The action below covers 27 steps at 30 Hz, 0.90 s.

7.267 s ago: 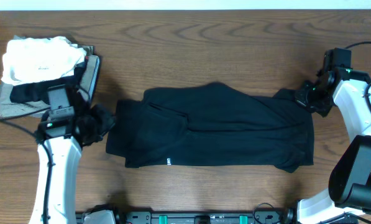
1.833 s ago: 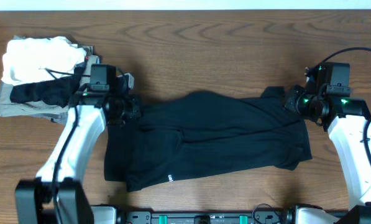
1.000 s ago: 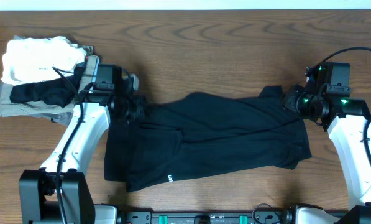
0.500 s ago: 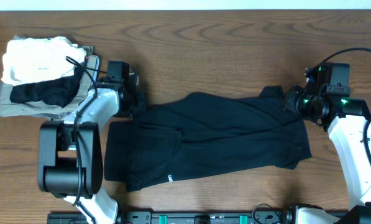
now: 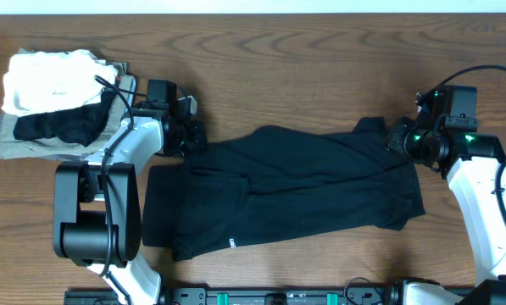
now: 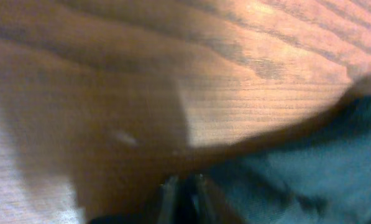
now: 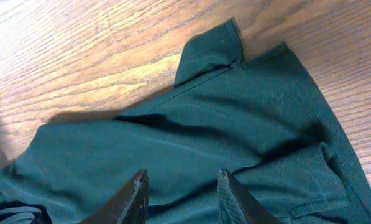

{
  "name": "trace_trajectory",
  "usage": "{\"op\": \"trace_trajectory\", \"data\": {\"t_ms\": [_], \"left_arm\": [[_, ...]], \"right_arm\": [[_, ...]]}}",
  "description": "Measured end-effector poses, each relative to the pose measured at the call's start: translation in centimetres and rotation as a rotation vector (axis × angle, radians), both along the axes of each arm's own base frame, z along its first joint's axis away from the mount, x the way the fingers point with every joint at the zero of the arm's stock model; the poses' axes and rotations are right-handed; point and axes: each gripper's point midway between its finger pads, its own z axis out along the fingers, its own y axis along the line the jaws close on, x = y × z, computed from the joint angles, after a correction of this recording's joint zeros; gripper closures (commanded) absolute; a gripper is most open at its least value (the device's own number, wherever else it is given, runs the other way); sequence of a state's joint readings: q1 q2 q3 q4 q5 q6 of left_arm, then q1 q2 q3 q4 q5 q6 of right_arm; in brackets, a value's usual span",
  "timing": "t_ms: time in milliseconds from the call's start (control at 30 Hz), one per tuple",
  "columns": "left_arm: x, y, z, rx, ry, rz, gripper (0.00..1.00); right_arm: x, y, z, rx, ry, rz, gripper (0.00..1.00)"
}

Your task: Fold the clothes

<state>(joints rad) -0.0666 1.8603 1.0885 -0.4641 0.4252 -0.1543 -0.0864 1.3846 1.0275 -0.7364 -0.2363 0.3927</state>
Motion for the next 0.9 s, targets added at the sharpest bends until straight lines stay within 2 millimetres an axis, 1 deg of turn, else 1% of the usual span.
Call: {"op": "trace_trajectory", "data": {"t_ms": [267,333,400,533,567,600,633,767,900], "left_arm": [[-0.5,-0.6,0.4,-0.042,0.019,-0.008,0.94],[-1.0,-1.0,1.1,-0.063,0.024,-0.012,0.95],[-1.7,-1.3,2.5,-0.084,0.029,-0.018,0.94],[-4.5,-1.6,5.4,-0.113,0.079,-0.023,0.94],[-5.1,-1.6,5.7,-0.114,0.098,-0.023,0.94],[-6.4,-1.6,5.9,-0.118,0.145,-0.021,0.94],[-6.7,-1.6,6.0,-0.117,0.156,-0.021,0.94],[-9.5,-1.1,5.5,-0.093,0.282,-0.010,0.94],[-11.1,-0.4,4.8,-0.053,0.342,-0.004,0.93]], "right_arm": [[-0.1,0.0,0.0,0.000,0.004,0.000,0.66],[-0.2,0.0,-0.1,0.001,0.007,0.000,0.68],[-0.2,0.0,-0.1,0.001,0.010,0.000,0.69],[-0.3,0.0,-0.2,0.001,0.014,0.000,0.69],[-0.3,0.0,-0.1,0.001,0.013,0.000,0.69],[-0.2,0.0,-0.1,0.001,0.011,0.000,0.69],[-0.2,0.0,-0.1,0.001,0.011,0.000,0.69],[-0.2,0.0,-0.1,0.001,0.009,0.000,0.69],[-0.2,0.0,-0.1,0.001,0.009,0.000,0.69]]}}
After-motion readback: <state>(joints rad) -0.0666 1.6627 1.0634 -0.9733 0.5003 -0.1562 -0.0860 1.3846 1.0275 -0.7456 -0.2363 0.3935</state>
